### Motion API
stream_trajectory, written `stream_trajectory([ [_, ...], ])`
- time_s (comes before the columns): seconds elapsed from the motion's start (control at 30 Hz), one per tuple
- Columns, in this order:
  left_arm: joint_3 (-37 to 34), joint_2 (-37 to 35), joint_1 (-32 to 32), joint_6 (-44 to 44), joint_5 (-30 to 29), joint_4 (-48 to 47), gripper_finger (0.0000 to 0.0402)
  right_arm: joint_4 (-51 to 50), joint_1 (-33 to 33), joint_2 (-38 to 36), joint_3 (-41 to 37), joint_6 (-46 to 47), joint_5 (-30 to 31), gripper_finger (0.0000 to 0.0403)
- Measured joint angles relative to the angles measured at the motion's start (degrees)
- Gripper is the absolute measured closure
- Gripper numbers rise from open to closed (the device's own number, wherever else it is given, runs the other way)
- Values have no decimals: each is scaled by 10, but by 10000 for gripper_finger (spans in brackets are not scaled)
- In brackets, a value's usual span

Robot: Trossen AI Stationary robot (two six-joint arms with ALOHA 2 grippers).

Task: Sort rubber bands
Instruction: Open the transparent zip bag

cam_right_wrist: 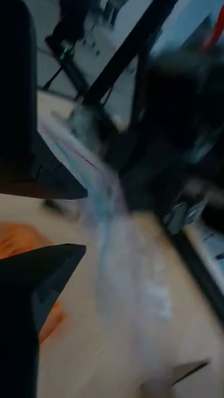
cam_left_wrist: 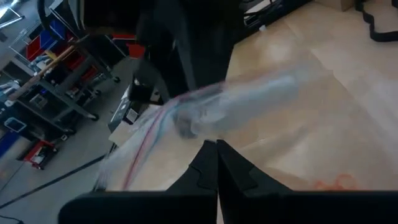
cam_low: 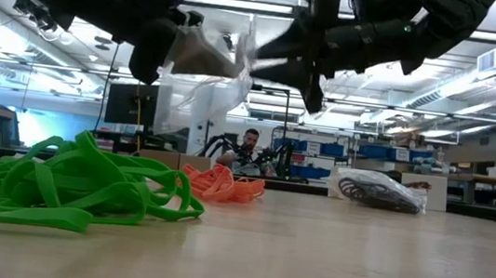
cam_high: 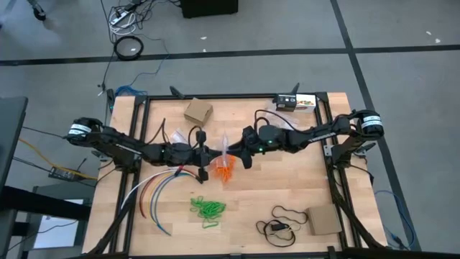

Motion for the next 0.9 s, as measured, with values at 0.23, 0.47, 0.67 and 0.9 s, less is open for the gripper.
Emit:
stream_trajectory([
  [0.23,0,0,-26,33,-26,-1,401,-36,-6,0,0,-3,1,291],
  [0.47,0,0,-29,32,-42,-49,401,1,-19,0,0,-10,-35,300],
  [0.67,0,0,-29,33,-87,-71,401,-3,-25,0,0,-4,-83,300],
  [0.9,0,0,-30,34,-91,-90,401,-5,-25,-5,0,-4,-101,300],
])
